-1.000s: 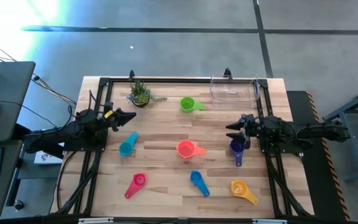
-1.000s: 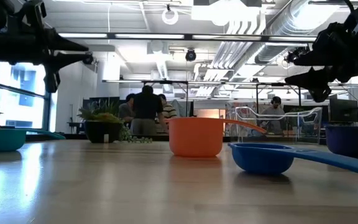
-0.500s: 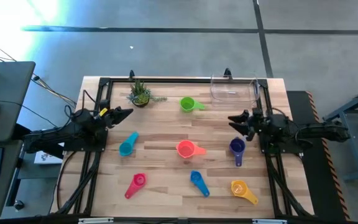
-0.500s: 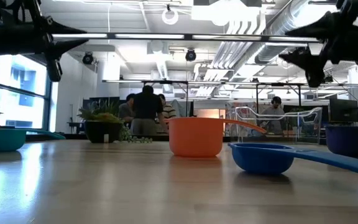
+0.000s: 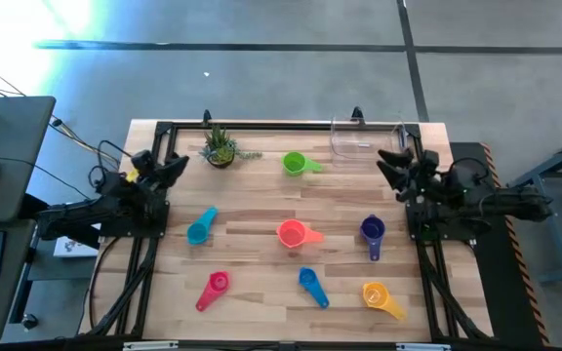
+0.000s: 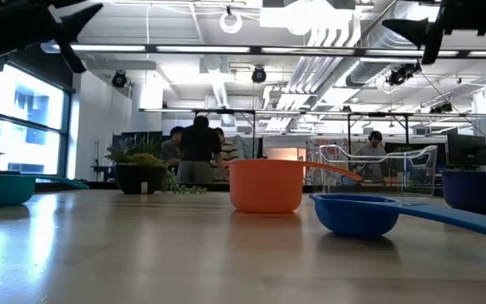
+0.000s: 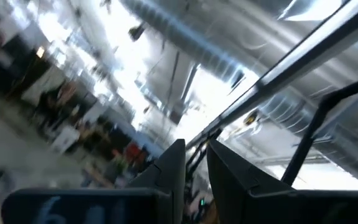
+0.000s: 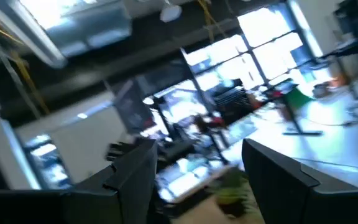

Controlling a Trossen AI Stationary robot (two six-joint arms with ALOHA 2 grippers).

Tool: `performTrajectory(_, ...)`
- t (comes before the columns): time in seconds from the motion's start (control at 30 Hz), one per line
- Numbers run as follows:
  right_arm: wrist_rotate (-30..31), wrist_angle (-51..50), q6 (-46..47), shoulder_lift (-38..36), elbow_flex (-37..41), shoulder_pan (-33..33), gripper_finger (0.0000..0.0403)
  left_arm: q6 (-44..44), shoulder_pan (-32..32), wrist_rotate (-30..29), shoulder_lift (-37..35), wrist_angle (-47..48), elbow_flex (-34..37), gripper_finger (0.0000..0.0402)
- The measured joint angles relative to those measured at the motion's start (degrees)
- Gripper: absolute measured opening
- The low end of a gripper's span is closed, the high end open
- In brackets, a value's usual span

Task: Nest measuring cups in basket
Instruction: Stack the light green measuring cup on top of the orange measuring cup

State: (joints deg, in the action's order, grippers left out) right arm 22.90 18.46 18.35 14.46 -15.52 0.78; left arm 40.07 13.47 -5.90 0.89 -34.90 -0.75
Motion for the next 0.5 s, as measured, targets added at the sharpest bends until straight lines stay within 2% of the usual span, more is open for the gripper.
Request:
performTrajectory(0.1, 2.99, -6.61, -0.88, 3.95, -6.99, 0.0, 0.0229, 1.23, 0.0, -1.42, 0.0, -1.54, -0.12, 0.0058)
performTrajectory(0.2, 3.77, -11.68, -3.25, 8.97, -13.92, 0.0, 0.0229, 1.86, 0.0, -1.04, 0.0, 0.8, -1.31, 0.0058)
performTrajectory(0.5, 6.45, -28.5, -8.78, 26.06, -34.27, 0.78, 0.0229, 0.19, 0.0, -0.75, 0.49, 17.57, -11.31, 0.0058)
